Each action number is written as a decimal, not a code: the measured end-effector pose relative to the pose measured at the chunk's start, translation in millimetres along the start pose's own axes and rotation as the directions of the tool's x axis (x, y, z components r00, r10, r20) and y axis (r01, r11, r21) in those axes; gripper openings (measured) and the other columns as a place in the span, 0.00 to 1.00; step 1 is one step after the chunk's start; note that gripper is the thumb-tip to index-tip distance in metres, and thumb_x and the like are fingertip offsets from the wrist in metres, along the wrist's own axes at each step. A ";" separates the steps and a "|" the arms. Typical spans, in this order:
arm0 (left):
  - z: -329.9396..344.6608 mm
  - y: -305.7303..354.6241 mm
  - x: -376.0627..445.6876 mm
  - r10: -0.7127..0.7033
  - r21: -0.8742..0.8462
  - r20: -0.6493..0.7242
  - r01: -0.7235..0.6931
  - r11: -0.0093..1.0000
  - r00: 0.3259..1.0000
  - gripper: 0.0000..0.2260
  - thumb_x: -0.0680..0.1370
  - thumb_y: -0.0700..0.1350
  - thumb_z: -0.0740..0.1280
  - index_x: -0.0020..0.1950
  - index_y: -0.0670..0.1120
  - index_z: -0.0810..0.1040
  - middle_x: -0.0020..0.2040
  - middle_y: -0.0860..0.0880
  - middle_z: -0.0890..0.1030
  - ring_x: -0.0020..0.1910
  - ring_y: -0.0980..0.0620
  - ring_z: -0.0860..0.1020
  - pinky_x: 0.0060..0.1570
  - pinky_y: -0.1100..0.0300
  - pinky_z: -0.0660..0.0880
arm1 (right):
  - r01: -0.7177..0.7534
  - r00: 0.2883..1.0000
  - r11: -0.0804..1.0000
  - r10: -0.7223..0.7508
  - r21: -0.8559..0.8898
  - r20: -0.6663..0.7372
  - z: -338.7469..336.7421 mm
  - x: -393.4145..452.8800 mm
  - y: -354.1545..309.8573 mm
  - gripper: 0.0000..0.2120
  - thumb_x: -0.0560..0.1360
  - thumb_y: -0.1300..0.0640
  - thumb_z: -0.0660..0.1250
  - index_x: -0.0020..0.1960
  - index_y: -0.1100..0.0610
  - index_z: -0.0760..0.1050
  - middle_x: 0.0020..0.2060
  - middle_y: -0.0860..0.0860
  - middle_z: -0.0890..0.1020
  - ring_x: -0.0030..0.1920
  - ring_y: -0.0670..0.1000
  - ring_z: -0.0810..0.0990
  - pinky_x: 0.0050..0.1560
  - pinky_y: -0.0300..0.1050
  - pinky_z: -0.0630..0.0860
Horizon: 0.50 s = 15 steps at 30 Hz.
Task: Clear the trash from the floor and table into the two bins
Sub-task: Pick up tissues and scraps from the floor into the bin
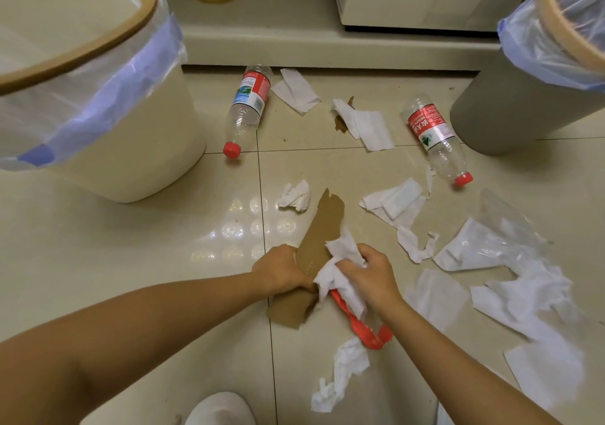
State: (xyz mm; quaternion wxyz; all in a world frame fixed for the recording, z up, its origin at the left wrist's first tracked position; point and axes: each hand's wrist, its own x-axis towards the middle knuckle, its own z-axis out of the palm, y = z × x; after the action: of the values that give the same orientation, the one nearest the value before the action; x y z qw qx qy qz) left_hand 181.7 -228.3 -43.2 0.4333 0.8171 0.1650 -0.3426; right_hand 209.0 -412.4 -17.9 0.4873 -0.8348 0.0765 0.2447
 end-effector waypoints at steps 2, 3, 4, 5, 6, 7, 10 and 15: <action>-11.5 2.3 0.8 -0.024 -0.035 -0.004 0.024 0.999 1.000 0.18 0.57 0.53 0.76 0.41 0.45 0.81 0.37 0.51 0.82 0.42 0.48 0.82 0.42 0.55 0.79 | -0.013 0.999 0.996 0.016 0.088 -0.028 -3.9 2.9 -4.4 0.08 0.72 0.59 0.70 0.42 0.64 0.76 0.35 0.59 0.80 0.36 0.51 0.77 0.38 0.46 0.73; -19.1 3.6 0.0 -0.021 -0.059 -0.013 0.020 0.998 1.000 0.18 0.57 0.52 0.77 0.41 0.43 0.82 0.37 0.50 0.83 0.42 0.48 0.83 0.42 0.55 0.79 | -0.020 0.999 0.991 0.026 0.131 -0.042 -6.3 4.8 -8.2 0.07 0.72 0.58 0.71 0.44 0.63 0.78 0.38 0.59 0.82 0.38 0.53 0.79 0.40 0.49 0.76; -27.8 5.1 -2.1 -0.013 -0.081 -0.021 0.011 0.997 1.000 0.18 0.58 0.51 0.79 0.41 0.43 0.83 0.38 0.49 0.84 0.42 0.49 0.83 0.43 0.54 0.80 | -0.023 0.998 0.986 0.032 0.165 -0.053 -9.0 6.8 -12.9 0.07 0.72 0.58 0.71 0.45 0.61 0.79 0.41 0.59 0.83 0.41 0.56 0.82 0.43 0.51 0.78; -37.5 7.1 -5.4 -0.004 -0.095 -0.025 0.002 0.995 1.000 0.18 0.59 0.50 0.80 0.42 0.43 0.83 0.40 0.49 0.85 0.42 0.50 0.83 0.44 0.53 0.81 | -0.018 0.998 0.982 0.030 0.190 -0.059 -11.6 9.0 -17.9 0.07 0.72 0.58 0.72 0.46 0.61 0.79 0.43 0.58 0.84 0.44 0.57 0.83 0.46 0.54 0.79; -48.1 9.6 -10.1 0.003 -0.099 -0.030 -0.006 0.995 1.000 0.18 0.60 0.50 0.81 0.44 0.43 0.84 0.41 0.48 0.85 0.42 0.50 0.83 0.45 0.52 0.81 | -0.006 0.998 0.977 0.019 0.214 -0.058 -13.9 11.1 -23.9 0.07 0.72 0.58 0.72 0.47 0.60 0.80 0.44 0.58 0.84 0.46 0.58 0.83 0.49 0.55 0.79; -59.1 12.3 -15.5 0.007 -0.099 -0.041 -0.011 0.995 0.999 0.19 0.60 0.50 0.81 0.45 0.43 0.83 0.42 0.48 0.85 0.42 0.50 0.83 0.44 0.53 0.81 | 0.009 0.998 0.972 0.004 0.235 -0.056 -15.7 13.1 -30.8 0.07 0.72 0.58 0.72 0.48 0.59 0.80 0.44 0.57 0.84 0.47 0.58 0.83 0.51 0.56 0.79; -93.4 19.9 -31.4 0.023 -0.106 -0.127 -0.036 0.994 0.992 0.16 0.62 0.48 0.81 0.43 0.43 0.83 0.42 0.46 0.84 0.42 0.48 0.83 0.43 0.52 0.80 | 0.069 0.997 0.958 -0.056 0.279 -0.054 -17.7 19.3 -54.8 0.08 0.72 0.59 0.72 0.50 0.59 0.80 0.46 0.56 0.85 0.48 0.55 0.83 0.53 0.54 0.80; -143.3 41.4 -64.3 0.113 -0.109 -0.280 -0.149 0.983 0.953 0.14 0.64 0.47 0.80 0.45 0.50 0.80 0.42 0.52 0.83 0.42 0.52 0.82 0.45 0.55 0.80 | 0.175 0.985 0.928 -0.166 0.329 -0.055 -13.9 25.1 -107.6 0.06 0.72 0.59 0.72 0.49 0.54 0.80 0.44 0.50 0.85 0.47 0.50 0.84 0.49 0.48 0.81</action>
State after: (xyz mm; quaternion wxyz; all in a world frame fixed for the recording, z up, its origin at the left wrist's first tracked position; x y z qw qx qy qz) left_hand 219.3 -132.5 82.5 0.4801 0.8359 0.1903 -0.1859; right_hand 274.8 -366.2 59.2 0.6394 -0.7472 0.0501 0.1739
